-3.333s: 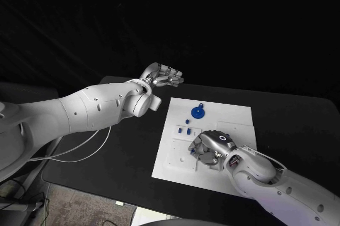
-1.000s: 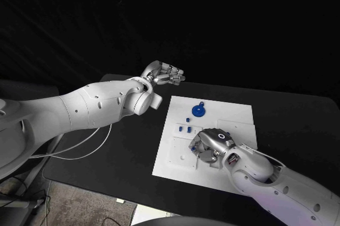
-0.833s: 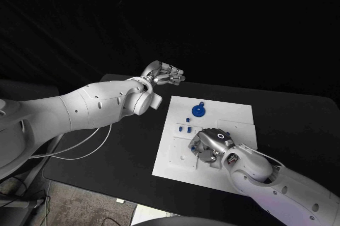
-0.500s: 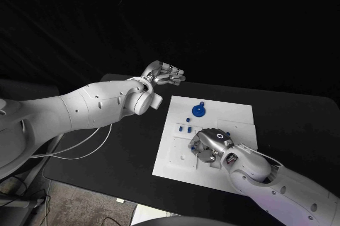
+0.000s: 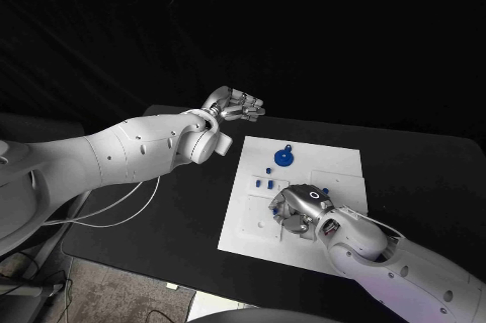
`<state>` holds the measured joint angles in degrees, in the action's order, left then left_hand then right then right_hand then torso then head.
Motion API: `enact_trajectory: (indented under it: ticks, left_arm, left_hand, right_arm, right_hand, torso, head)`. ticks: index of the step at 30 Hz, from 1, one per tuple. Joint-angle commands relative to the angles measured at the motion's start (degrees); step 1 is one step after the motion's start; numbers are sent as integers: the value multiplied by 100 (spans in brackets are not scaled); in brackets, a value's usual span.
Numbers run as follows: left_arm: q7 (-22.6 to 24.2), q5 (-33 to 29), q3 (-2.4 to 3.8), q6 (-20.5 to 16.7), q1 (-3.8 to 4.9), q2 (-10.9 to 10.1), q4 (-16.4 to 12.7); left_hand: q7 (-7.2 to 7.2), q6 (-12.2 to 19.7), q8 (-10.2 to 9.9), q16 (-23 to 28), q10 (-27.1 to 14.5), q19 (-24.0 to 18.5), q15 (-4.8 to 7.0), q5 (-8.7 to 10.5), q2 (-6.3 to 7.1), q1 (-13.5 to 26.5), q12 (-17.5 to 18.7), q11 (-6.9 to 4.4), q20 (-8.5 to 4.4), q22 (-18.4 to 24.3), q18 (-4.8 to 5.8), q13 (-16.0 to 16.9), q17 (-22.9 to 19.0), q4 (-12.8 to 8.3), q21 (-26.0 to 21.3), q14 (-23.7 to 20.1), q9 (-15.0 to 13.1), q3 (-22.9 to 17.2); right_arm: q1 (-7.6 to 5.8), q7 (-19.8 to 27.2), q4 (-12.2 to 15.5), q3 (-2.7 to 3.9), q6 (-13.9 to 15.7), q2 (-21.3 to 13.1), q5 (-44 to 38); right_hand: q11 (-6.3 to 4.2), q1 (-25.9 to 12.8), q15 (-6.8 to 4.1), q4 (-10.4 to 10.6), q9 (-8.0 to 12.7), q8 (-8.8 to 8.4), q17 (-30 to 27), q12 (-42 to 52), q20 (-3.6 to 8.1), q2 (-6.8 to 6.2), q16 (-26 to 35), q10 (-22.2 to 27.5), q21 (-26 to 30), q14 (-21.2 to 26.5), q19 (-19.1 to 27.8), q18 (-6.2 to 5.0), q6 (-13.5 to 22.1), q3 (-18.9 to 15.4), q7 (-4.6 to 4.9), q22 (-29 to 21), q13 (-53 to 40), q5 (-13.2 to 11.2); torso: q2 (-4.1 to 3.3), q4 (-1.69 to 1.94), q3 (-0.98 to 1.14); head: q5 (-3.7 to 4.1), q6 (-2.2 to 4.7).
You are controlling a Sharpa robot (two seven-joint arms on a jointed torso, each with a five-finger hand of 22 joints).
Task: Assemble the parts on the task board
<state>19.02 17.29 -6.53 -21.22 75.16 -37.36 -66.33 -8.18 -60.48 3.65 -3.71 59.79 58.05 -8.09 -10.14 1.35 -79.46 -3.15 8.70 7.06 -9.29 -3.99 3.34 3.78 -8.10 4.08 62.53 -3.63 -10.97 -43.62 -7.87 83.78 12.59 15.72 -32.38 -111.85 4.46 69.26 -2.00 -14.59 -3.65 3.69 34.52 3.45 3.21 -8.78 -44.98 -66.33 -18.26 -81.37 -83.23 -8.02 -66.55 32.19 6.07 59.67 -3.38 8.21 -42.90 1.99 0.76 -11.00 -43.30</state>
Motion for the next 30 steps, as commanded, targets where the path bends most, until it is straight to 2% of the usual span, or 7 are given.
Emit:
enact_trajectory:
  ticks: [1,6,11,17,21,26,30]
  left_arm:
    - [22,-26,5,97,9,10,-1]
    - [20,-26,5,102,9,9,12]
    - [10,-26,5,123,9,-1,22]
    - [9,-26,4,132,9,-11,35]
    - [12,-26,4,138,9,-23,36]
    - [16,-26,4,144,9,-52,28]
    - [22,-26,3,145,9,-81,18]
  left_hand:
    - [-8,4,-6,26,-36,25,-14,0,-48,-10,-35,16,15,5,-86,-2,-6,1,21,-42,4,22]
    - [-8,4,-6,26,-36,25,-14,0,-48,-10,-35,16,15,5,-86,-2,-6,1,21,-42,4,22]
    - [-9,7,-5,26,-38,31,-13,0,-53,-13,-35,16,16,19,-89,-2,-6,6,22,-41,4,26]
    - [-9,7,-5,26,-38,31,-13,0,-53,-13,-35,16,16,19,-89,-2,-6,6,22,-41,4,26]
    - [-9,7,-5,26,-38,31,-13,0,-53,-13,-35,16,16,19,-89,-2,-6,6,22,-41,4,26]
    - [-9,7,-5,26,-38,31,-13,0,-53,-13,-35,16,16,19,-89,-2,-6,6,22,-41,4,26]
    - [-9,5,-5,25,-27,35,-10,0,-55,-18,-35,12,14,38,-89,-2,-5,7,24,-33,4,28]
  right_arm:
    - [24,-12,-37,-18,105,-13,112]
    - [24,1,5,-20,278,-40,172]
    - [25,26,94,-20,464,-90,242]
    - [24,93,288,8,672,-214,468]
    - [20,125,425,105,685,-318,686]
    - [-21,151,614,321,510,-537,1115]
    - [-140,164,757,510,200,-803,1664]
  right_hand:
    - [53,66,62,41,6,-9,-44,-1,-70,-60,25,191,82,-13,-37,-149,267,-244,-67,-61,2,-23]
    - [94,272,95,106,9,-15,-145,-4,-123,-77,16,344,243,-12,-127,-207,351,-717,-70,-172,3,7]
    - [89,296,90,109,10,-16,-167,-4,-121,-82,0,331,273,-17,-157,-210,376,-772,-62,-179,3,49]
    - [73,265,79,128,9,-15,-180,-5,-114,-98,-11,283,293,-32,-184,-204,409,-798,-60,-185,3,57]
    - [54,222,68,153,9,-15,-184,-5,-103,-89,-25,209,303,-50,-210,-189,426,-813,-50,-189,3,77]
    - [35,169,56,197,8,-13,-175,-4,-80,-59,-56,138,317,-72,-245,-147,435,-898,-34,-196,3,153]
    - [18,116,43,238,8,-14,-143,-5,-61,-2,-111,59,279,-106,-280,-115,437,-1020,5,-172,3,302]
  torso:
    - [-1,0,4]
    - [2,7,3]
    - [-1,5,4]
    - [3,-1,0]
    - [4,-6,0]
    - [4,-2,2]
    - [6,-18,-3]
  head:
    - [19,3]
    - [31,16]
    - [28,22]
    - [79,59]
    - [106,83]
    - [193,135]
    - [293,201]
